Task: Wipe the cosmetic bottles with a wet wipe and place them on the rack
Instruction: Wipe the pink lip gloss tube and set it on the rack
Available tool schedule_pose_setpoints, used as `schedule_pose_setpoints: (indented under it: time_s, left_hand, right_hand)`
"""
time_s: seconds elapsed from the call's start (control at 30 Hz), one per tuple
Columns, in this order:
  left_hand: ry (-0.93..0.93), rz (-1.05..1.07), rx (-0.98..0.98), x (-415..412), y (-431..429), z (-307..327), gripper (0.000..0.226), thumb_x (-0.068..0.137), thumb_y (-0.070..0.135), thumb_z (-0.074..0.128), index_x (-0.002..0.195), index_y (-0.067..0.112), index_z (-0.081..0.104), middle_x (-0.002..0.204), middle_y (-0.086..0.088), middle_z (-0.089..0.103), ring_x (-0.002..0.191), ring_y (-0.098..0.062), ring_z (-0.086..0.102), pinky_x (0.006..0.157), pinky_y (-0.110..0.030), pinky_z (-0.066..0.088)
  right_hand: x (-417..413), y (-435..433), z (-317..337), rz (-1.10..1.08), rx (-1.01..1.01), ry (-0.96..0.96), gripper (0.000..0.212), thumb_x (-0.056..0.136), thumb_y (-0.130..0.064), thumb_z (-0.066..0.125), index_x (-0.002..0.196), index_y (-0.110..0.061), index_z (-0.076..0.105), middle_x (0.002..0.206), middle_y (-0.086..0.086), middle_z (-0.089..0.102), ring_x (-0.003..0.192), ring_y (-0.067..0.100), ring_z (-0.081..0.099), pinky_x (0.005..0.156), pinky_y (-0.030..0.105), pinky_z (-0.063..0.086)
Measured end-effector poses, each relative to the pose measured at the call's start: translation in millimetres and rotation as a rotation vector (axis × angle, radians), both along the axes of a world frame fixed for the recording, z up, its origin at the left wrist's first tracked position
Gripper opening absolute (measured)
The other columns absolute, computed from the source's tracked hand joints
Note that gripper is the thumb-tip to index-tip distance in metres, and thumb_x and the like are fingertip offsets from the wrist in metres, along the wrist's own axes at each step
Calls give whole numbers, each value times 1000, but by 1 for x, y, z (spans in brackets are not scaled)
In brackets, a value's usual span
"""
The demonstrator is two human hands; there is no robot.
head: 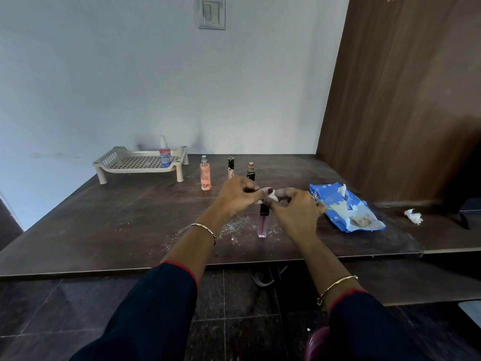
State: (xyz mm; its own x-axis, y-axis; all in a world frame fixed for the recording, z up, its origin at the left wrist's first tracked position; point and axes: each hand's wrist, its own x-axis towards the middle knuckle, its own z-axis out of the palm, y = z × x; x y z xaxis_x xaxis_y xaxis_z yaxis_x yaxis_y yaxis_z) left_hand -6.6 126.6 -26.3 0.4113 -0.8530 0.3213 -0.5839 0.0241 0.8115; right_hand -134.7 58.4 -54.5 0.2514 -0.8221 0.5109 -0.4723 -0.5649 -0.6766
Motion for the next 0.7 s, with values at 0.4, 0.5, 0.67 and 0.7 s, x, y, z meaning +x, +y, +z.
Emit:
schedule_pose_setpoints:
  time_s: [0.4,0.5,0.67,0.7]
  left_hand:
    - [17,17,-53,-1,0,-7,25,79,25,74,73,2,73,64,-5,66,60,-7,53,60,-18,43]
    - [-1,30,-66,-2,-1,-8,23,78,23,75,73,2,73,68,-6,68,60,-3,56,57,-10,43]
    - [22,27,-74,-2,-2,-8,20,76,21,77,76,1,74,78,-8,73,64,-1,61,62,-13,49]
    - [26,22,-72,-1,-2,-9,21,76,21,78,77,1,74,80,-9,74,67,-4,63,65,-15,51]
  right_hand:
    - [-1,3,-37,-18,115,169,32,69,-57,71,79,-26,70,67,-12,67,96,11,61,93,39,23]
    - [2,7,-34,-52,106,114,37,68,-62,69,81,-27,71,65,-10,67,94,12,61,89,37,21]
    - [2,4,-32,-24,62,111,34,71,-54,72,75,-21,70,61,-8,60,91,15,58,88,38,23]
    - [0,1,-33,-7,55,124,32,72,-50,73,71,-19,67,59,-8,58,90,15,57,85,37,22]
